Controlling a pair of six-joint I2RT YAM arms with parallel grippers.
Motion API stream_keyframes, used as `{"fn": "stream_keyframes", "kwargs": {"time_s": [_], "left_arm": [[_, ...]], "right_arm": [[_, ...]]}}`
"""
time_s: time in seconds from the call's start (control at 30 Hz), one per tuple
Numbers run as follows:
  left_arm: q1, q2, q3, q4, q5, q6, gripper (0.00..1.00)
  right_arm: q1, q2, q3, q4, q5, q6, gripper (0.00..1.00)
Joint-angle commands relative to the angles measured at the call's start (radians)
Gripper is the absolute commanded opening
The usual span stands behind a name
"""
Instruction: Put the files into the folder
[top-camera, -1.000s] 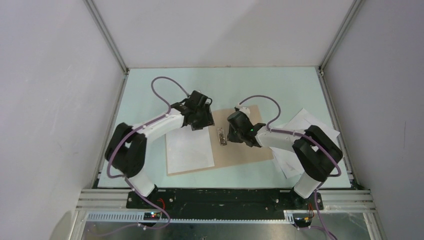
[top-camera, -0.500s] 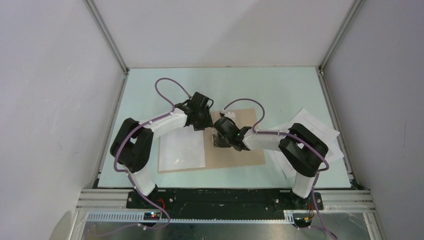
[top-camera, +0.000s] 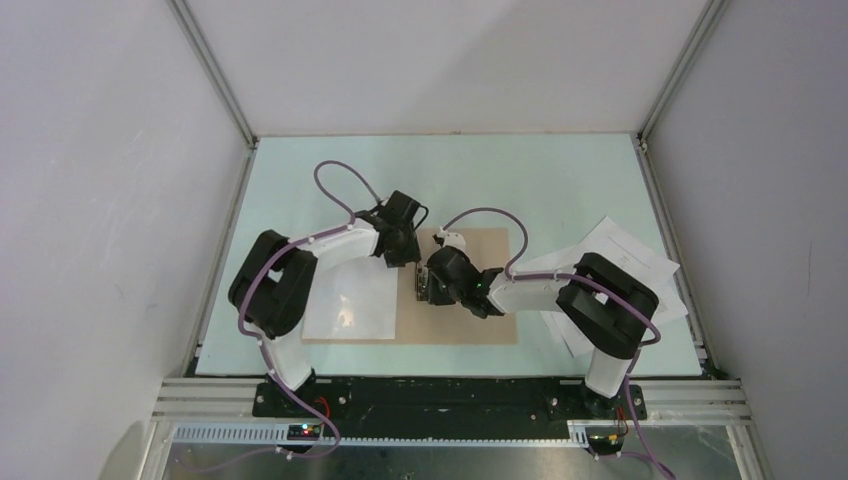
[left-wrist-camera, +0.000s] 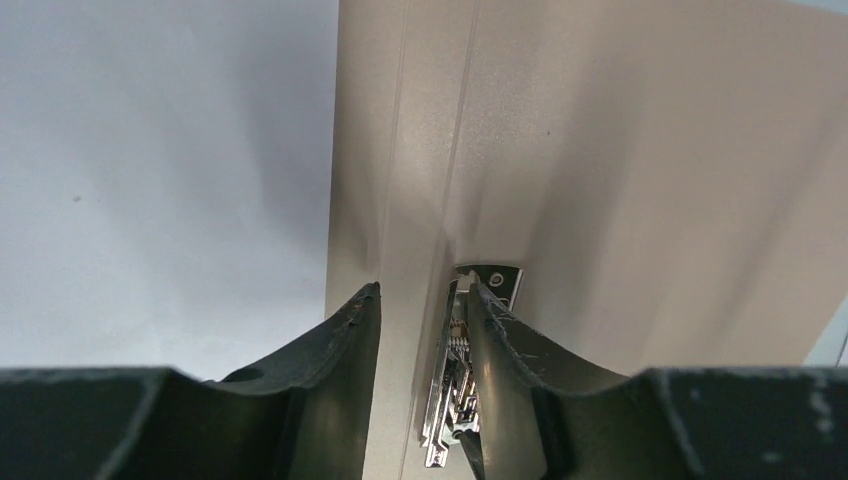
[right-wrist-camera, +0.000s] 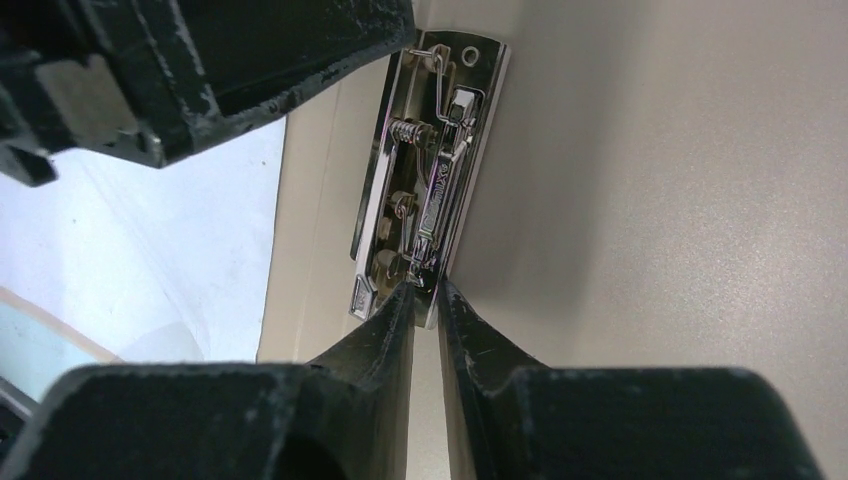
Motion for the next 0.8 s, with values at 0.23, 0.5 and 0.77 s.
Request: {"fn": "stream_keyframes", "kwargs": {"time_s": [0.23, 0.5, 0.77], "left_arm": [[-0.048, 0.05, -0.008, 0.018, -0.103, -0.041, 0.29], [-0.103, -0.028, -0.118, 0.01, -0.151, -0.238, 0.06], [-0.153, -0.117, -0.185, 0.004, -0.154, -0.388, 0.0]], "right_arm": [[-0.047, -0.035, -0.104, 0.007, -0.049, -0.047, 0.19], [-0.082, -0.061, -0.137, 0.037, -0.06, -0.051, 0.18], [-0.096, -0.06, -0.143, 0.056, -0.074, -0.057, 0.17]]}}
